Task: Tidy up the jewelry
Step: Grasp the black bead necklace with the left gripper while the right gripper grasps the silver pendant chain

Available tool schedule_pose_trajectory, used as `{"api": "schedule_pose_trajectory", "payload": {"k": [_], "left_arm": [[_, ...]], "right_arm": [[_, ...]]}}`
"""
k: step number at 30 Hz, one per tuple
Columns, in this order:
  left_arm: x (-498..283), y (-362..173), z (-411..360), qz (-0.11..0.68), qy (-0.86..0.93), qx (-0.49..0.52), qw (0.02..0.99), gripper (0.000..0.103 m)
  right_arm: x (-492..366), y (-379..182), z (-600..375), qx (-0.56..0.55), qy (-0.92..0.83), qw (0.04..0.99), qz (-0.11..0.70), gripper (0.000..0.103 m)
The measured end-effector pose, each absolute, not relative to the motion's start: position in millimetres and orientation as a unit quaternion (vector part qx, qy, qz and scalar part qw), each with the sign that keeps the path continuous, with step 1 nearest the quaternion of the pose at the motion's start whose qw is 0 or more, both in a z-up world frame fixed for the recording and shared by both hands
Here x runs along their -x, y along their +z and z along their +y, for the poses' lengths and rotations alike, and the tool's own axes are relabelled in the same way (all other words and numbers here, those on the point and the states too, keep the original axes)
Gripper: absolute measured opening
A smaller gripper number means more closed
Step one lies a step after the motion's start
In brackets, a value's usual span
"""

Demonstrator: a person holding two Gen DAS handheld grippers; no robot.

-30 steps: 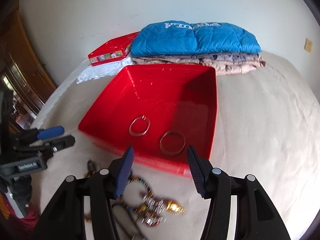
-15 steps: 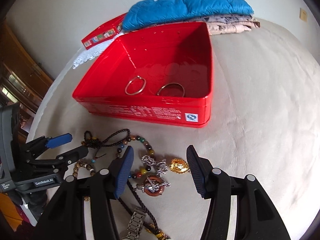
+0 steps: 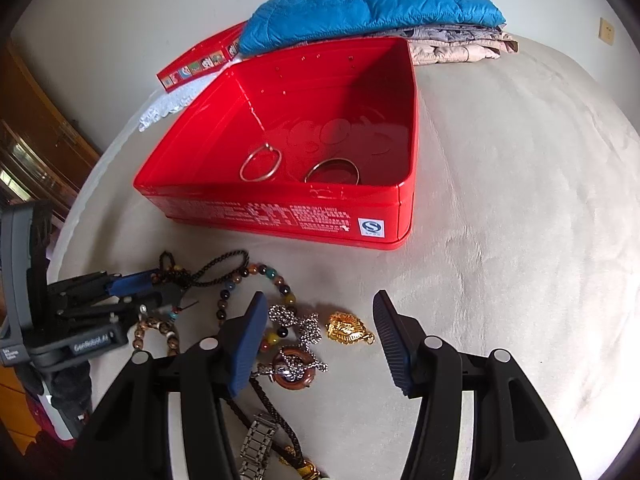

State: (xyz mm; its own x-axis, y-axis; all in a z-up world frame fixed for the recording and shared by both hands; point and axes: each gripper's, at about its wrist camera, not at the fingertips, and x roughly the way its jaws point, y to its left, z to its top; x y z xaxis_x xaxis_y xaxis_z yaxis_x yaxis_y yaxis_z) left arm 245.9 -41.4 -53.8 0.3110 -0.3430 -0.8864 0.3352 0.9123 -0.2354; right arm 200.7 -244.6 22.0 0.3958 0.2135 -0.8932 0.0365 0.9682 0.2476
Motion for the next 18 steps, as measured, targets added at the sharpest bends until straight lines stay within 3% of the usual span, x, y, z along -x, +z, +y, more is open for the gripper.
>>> {"api": "schedule_pose_trajectory", "payload": {"k": [13,18], "left_arm": [[-238.7,-18.6,-12.7,0.503,-0.206,0.055,0.838,0.025],[-233.1,-2.6,1.6,0.486,-0.184,0.070,0.852,0.025]], "right_arm": [[-198.9,21.8,-237.7,-0.114,0.077,0.821,0.554,0.055],[-196.3,16.9,-226.3,-0.102,0.091,0.810,0.570,0.043]]}}
